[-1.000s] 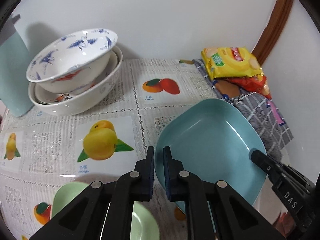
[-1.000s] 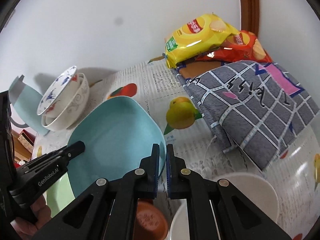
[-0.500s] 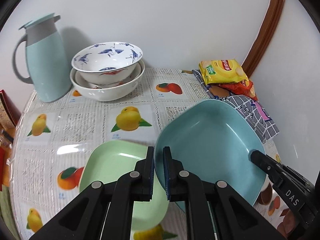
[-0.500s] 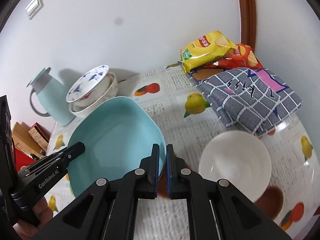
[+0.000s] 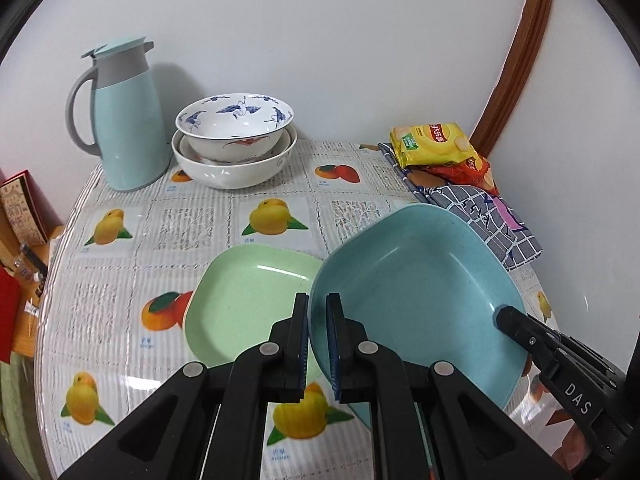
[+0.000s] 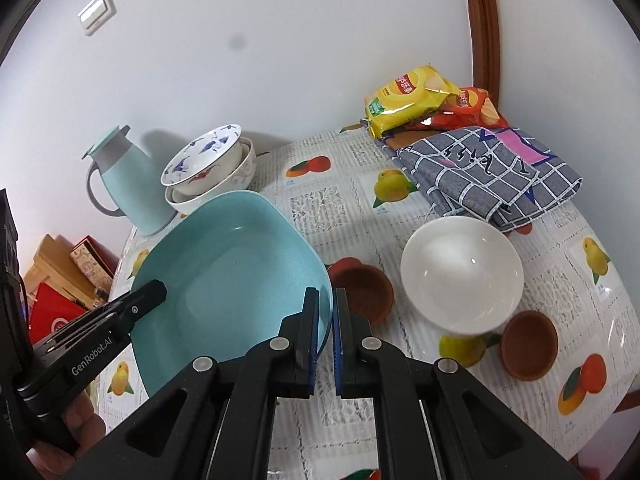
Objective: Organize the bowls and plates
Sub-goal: 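Lift the light-blue plate with both tools toward the green plate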
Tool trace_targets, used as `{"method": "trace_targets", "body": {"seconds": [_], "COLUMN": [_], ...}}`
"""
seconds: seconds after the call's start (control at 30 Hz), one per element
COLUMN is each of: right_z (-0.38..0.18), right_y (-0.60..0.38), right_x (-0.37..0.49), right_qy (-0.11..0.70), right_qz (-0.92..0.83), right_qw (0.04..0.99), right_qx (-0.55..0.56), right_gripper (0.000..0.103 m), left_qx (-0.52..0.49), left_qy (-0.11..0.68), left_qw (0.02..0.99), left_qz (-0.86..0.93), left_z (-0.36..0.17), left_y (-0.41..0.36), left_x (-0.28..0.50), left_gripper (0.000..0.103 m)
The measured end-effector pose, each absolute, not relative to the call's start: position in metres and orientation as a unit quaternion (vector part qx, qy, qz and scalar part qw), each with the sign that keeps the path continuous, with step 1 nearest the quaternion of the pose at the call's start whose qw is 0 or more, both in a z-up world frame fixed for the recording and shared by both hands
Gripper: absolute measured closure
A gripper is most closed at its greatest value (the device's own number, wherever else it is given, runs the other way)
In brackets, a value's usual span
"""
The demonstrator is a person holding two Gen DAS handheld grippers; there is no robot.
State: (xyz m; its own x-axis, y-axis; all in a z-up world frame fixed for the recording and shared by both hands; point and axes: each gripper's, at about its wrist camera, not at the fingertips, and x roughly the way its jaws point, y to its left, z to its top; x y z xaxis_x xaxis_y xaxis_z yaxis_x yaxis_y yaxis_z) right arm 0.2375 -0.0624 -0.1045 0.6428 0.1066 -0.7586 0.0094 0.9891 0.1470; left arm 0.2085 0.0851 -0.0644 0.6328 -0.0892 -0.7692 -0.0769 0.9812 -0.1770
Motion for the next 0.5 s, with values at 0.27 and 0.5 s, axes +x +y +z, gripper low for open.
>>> {"method": "trace_targets", "body": {"seconds": [0.27,0.5], "right_z": [-0.102,-0.096], "right_y": [-0.065,-0.066], "right_x": [0.219,0.211], "right_qy": [0.418,0.412], "right_qz": [0.035,0.037], "right_qw": [0.904,0.906], "right_qx": [0.087,0.091], "right_gripper": [0.097,0.097], "left_qx": [-0.103,-0.101], "left_qy": [0.420,0.417], "left_qw": [0.902,0.903], "left_qz": [0.001,0.002], "left_z": [-0.056,-0.050], "left_y": [0.084,0.081], "left_x": [0.190,0.180], "left_gripper": [0.094,0.094]}}
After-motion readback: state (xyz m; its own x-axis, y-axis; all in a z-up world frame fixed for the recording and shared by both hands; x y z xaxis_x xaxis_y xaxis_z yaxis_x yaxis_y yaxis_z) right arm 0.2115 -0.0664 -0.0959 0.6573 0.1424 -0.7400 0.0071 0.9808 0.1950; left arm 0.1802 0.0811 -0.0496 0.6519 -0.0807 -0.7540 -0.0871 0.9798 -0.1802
